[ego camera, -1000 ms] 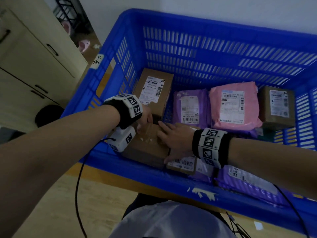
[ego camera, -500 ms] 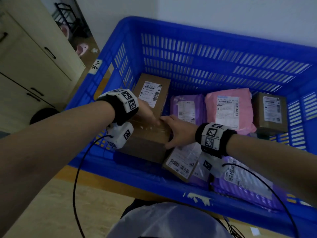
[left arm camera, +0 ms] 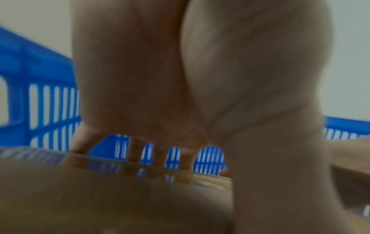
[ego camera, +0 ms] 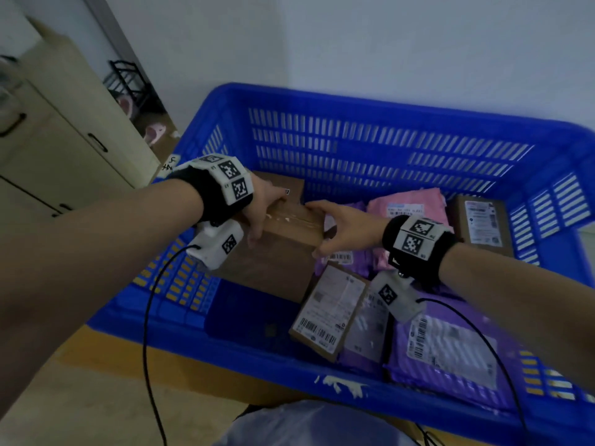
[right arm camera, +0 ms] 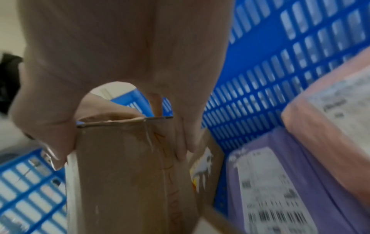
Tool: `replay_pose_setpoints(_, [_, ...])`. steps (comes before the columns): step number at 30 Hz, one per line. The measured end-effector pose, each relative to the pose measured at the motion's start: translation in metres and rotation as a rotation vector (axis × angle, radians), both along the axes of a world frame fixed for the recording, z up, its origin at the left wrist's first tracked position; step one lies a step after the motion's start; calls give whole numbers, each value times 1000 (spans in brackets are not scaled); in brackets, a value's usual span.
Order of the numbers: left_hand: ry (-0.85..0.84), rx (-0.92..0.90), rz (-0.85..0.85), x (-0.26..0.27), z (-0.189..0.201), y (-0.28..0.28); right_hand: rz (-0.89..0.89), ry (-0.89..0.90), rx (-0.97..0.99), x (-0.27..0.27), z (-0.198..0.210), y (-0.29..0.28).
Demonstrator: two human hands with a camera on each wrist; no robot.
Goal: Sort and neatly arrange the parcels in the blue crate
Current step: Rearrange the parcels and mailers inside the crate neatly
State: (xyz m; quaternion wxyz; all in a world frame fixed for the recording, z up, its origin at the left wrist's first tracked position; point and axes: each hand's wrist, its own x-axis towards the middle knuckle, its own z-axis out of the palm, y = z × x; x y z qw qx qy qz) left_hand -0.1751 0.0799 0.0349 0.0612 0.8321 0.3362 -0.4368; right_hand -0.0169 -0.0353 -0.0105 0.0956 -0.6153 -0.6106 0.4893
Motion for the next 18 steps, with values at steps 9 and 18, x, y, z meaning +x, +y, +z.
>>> replay_pose_setpoints(9, [-220,146,21,0,56,16,-197,83,233,17,41,8])
replay_pose_setpoints(18, [-727,133,157,-4,62,5,-472,343,190,61,56,-7])
